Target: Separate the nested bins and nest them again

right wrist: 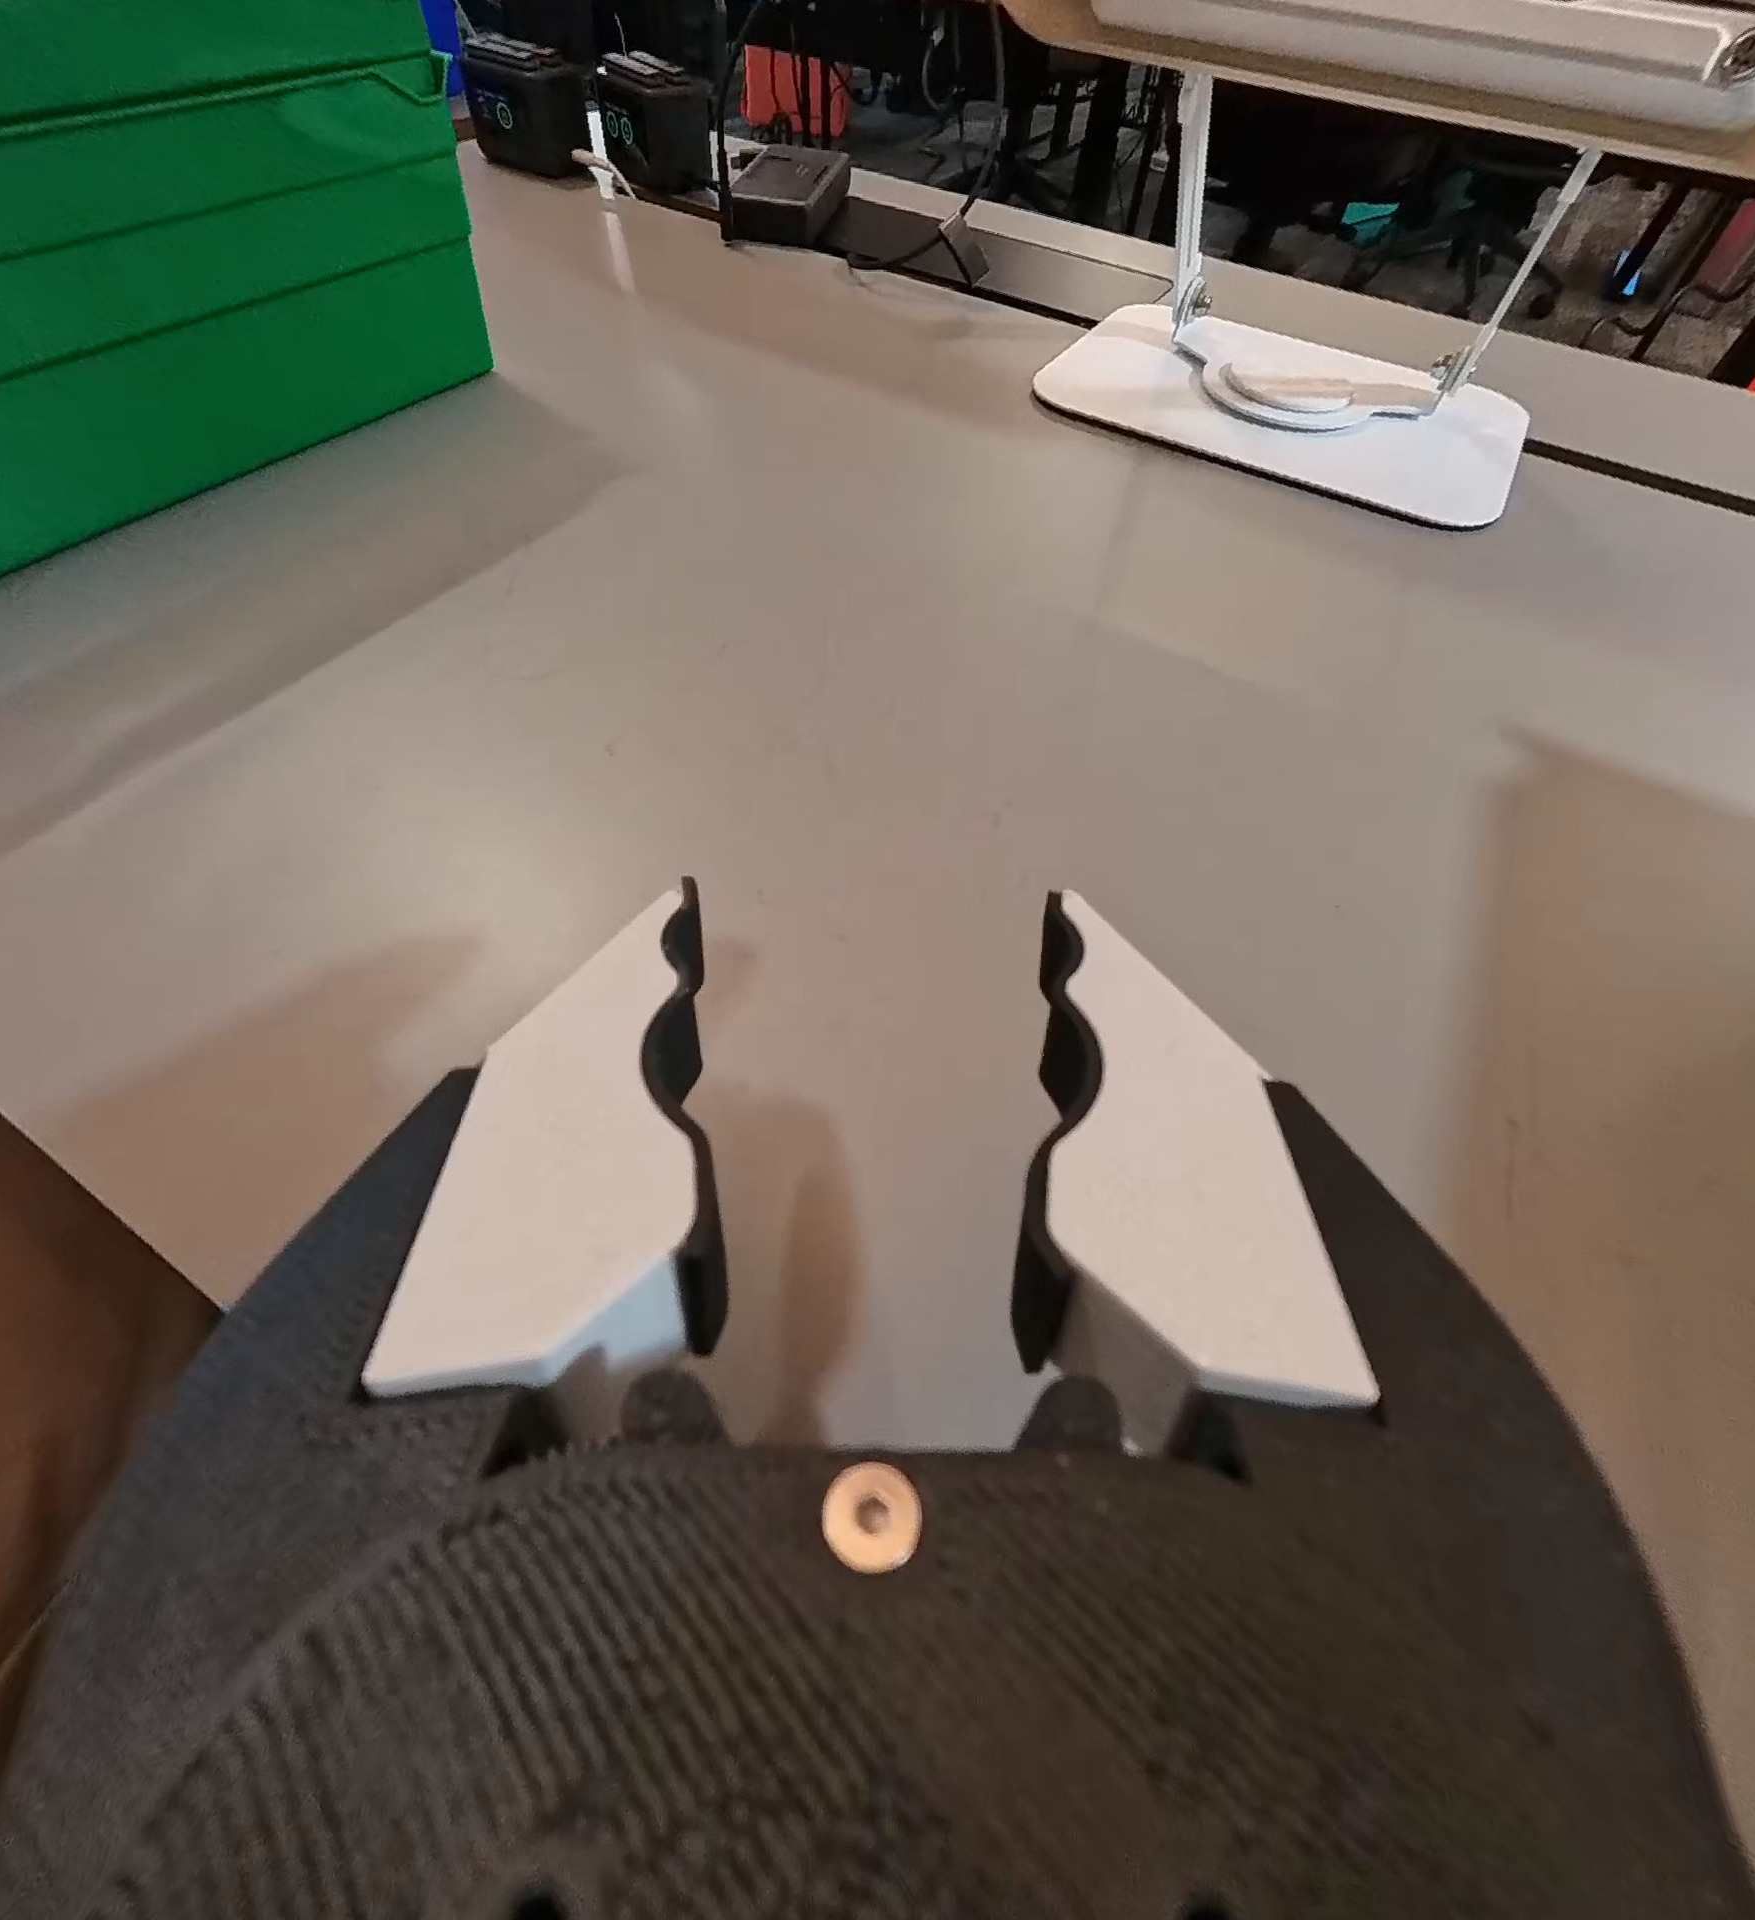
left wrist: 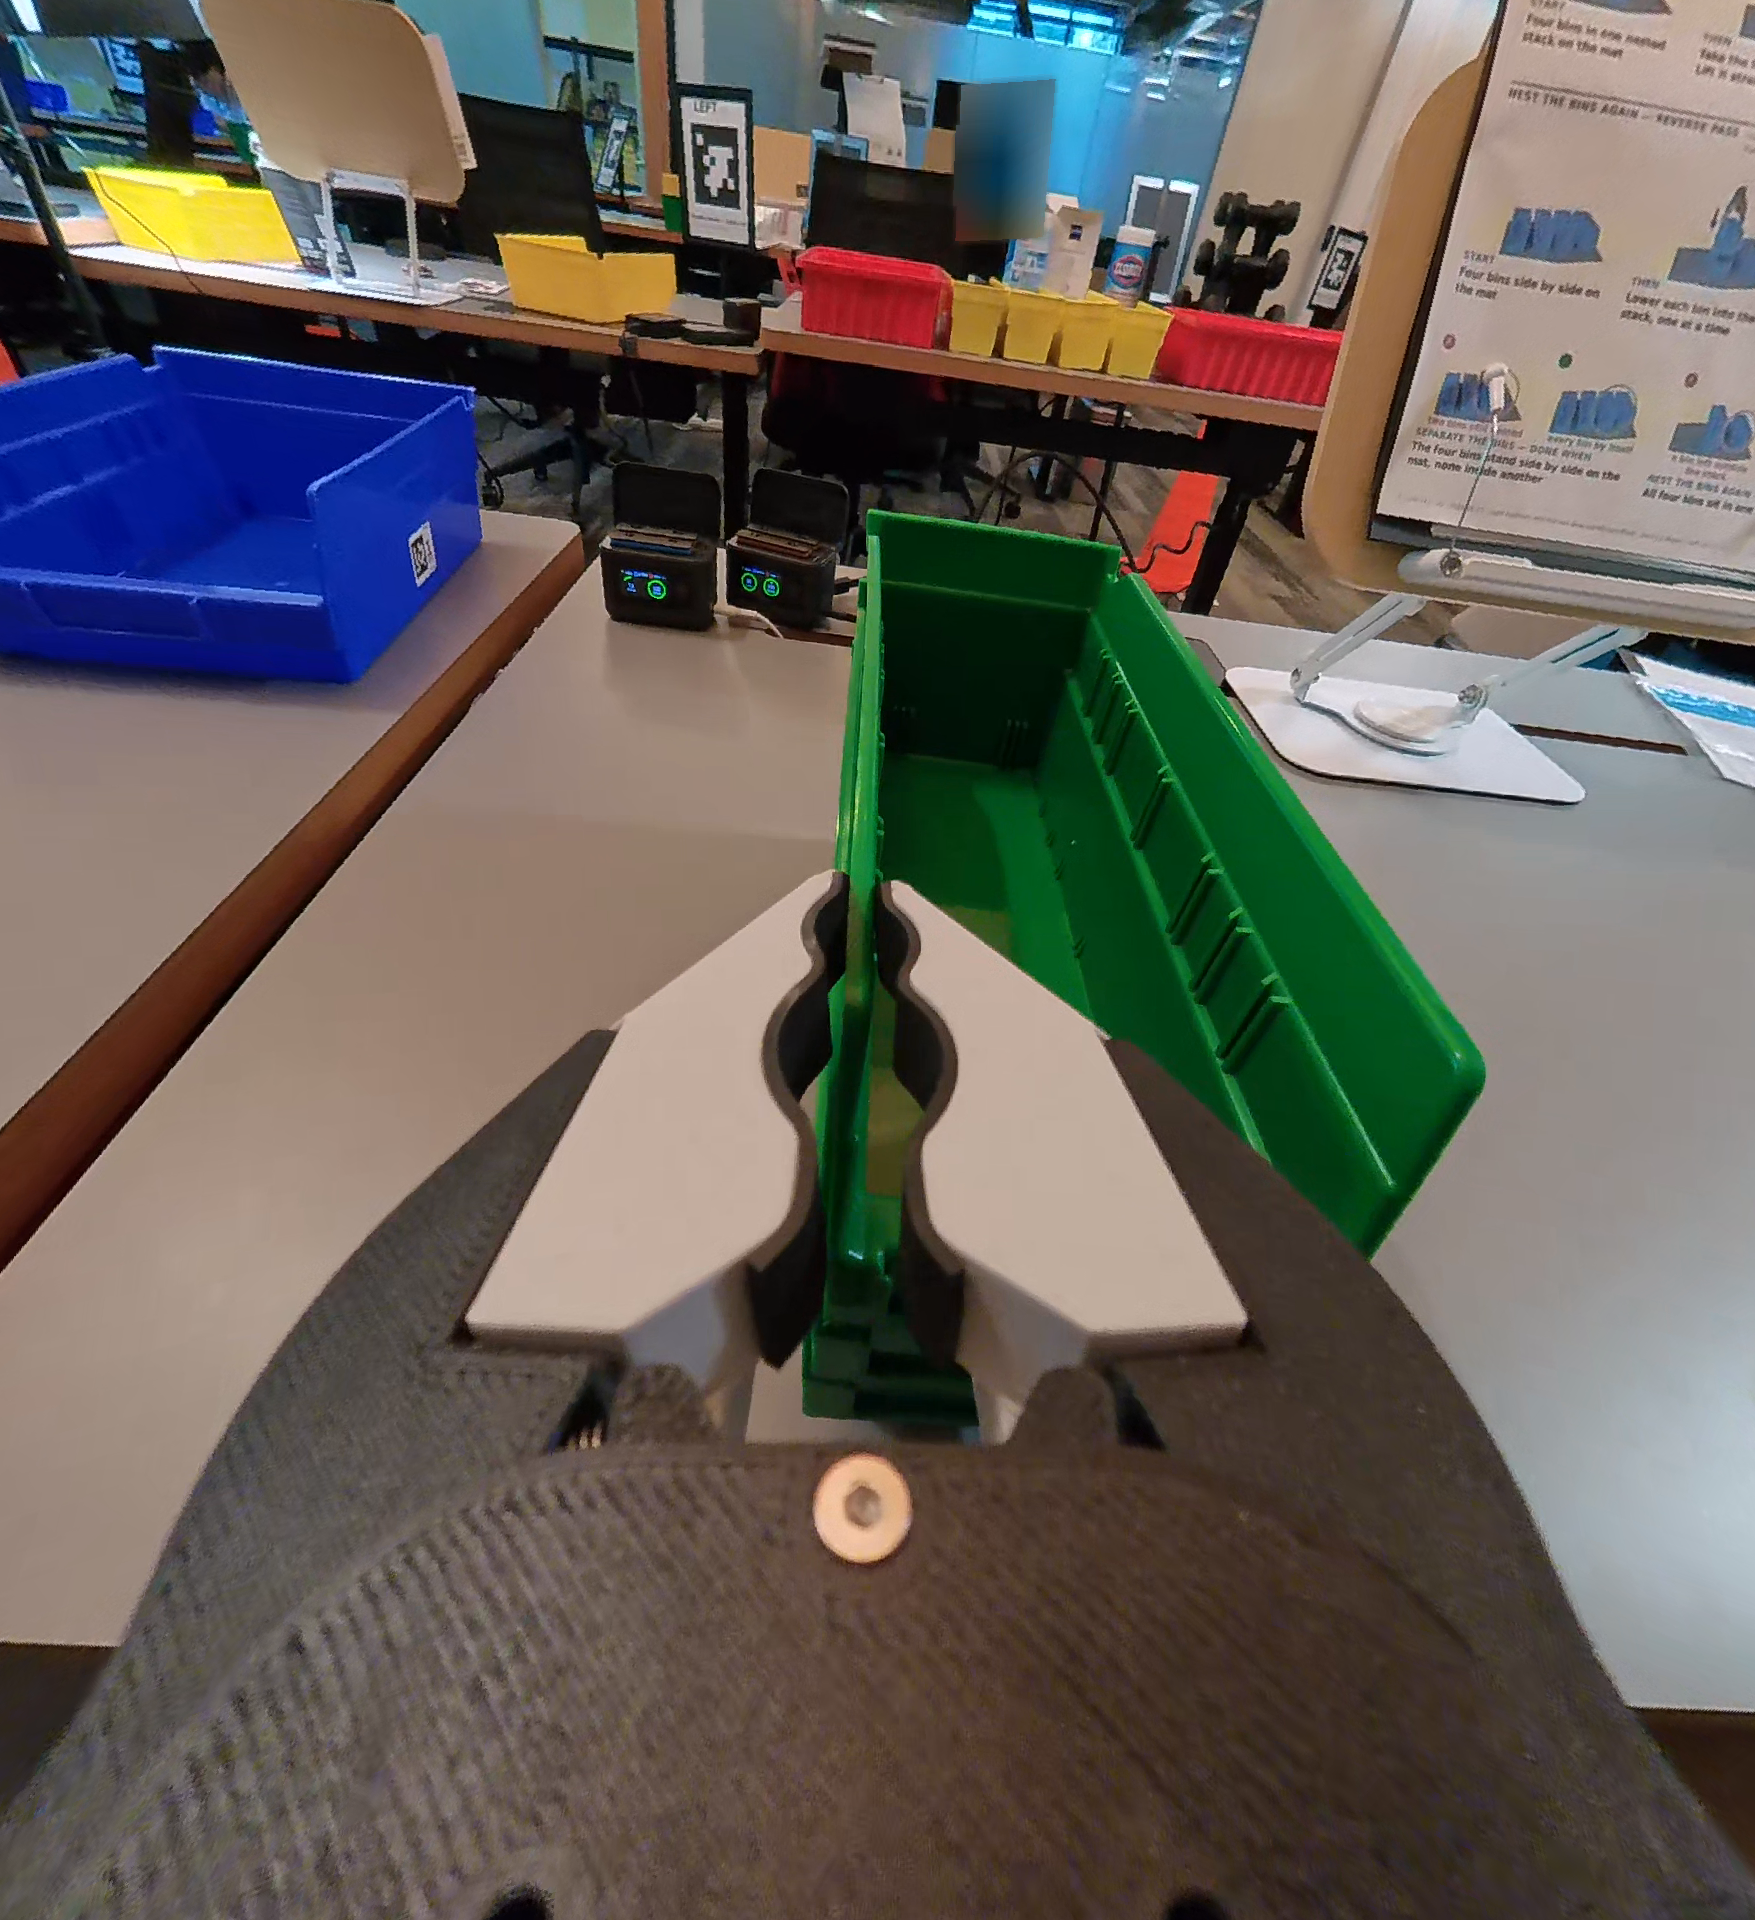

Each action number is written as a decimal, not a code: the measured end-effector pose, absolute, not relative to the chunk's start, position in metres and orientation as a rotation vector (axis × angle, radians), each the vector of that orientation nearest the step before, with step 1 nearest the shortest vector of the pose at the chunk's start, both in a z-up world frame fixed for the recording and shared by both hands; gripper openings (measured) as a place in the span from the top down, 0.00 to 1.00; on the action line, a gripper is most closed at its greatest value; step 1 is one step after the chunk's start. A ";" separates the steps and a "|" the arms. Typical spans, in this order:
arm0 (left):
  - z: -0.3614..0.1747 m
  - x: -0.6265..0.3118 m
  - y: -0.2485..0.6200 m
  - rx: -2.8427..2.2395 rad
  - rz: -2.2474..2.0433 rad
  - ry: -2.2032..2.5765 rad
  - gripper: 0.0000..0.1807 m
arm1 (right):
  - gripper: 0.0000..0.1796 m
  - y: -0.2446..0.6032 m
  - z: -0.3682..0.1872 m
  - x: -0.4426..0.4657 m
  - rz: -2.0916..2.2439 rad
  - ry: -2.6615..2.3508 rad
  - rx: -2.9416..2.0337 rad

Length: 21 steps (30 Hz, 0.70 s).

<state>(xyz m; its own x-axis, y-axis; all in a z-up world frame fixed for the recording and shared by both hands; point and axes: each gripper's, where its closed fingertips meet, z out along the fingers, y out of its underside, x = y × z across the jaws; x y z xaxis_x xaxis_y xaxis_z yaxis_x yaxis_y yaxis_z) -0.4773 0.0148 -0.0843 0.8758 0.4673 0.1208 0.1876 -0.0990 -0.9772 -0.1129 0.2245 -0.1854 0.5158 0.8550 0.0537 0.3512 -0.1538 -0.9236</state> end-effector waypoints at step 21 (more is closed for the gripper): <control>-0.085 -0.477 0.027 -1.671 0.245 -0.487 0.92 | 0.66 0.226 -0.170 -0.100 0.688 -0.883 -1.689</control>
